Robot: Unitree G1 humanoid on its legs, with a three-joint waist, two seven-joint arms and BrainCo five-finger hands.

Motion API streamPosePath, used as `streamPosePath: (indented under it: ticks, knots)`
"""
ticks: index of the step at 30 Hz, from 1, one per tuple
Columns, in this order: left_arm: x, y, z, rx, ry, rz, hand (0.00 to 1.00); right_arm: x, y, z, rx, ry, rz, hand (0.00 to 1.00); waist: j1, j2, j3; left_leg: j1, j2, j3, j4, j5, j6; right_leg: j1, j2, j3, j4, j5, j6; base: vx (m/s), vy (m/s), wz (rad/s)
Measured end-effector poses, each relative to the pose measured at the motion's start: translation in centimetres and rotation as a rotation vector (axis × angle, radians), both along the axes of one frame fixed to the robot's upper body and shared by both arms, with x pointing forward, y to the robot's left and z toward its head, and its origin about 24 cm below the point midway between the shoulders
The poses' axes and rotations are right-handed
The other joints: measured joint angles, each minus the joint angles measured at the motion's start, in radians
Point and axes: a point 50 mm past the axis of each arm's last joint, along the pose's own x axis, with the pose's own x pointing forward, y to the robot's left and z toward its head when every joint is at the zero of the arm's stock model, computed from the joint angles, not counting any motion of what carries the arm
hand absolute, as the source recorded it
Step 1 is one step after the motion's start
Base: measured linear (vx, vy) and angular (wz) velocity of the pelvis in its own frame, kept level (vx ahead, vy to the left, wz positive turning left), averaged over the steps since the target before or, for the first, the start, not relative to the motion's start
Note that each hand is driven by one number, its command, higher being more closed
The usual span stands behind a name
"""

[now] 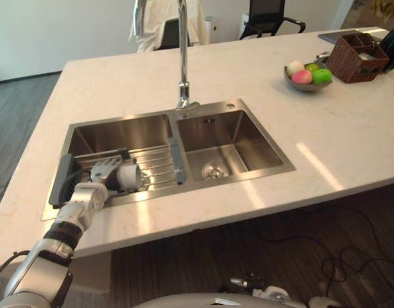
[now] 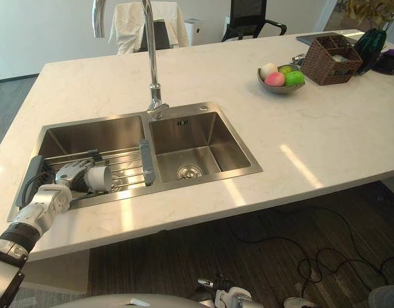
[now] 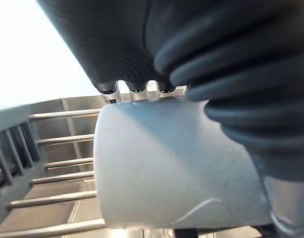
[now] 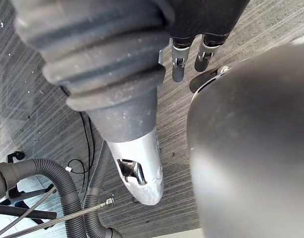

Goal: Walk over to the sink, pick up the cup, carry it to the dishwasher, place the cup inside the dishwasher, then close the dishwasher door

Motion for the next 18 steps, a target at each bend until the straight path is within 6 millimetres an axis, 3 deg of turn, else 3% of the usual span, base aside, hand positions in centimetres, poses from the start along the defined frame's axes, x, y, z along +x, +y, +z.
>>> streamPosePath:
  ticks: [8,18]
  knots:
    - [0.01,0.01,-0.32,-0.180,0.114,0.030,1.00,-0.22,-0.04,-0.03,0.010,0.003,0.038,0.00,-0.004,0.002,-0.008,0.011,0.000,0.018,0.000,-0.006,-0.002,0.000,0.001,0.017,0.000,0.000,0.000,-0.02,-0.009,-0.06]
    - [-0.33,0.39,-0.88,-0.217,0.161,0.039,1.00,-0.66,-0.41,-0.07,0.004,0.011,0.038,0.00,-0.011,0.014,-0.021,0.016,-0.001,0.026,0.000,-0.014,-0.002,0.000,0.001,0.025,0.000,-0.001,0.002,0.00,-0.001,-0.02]
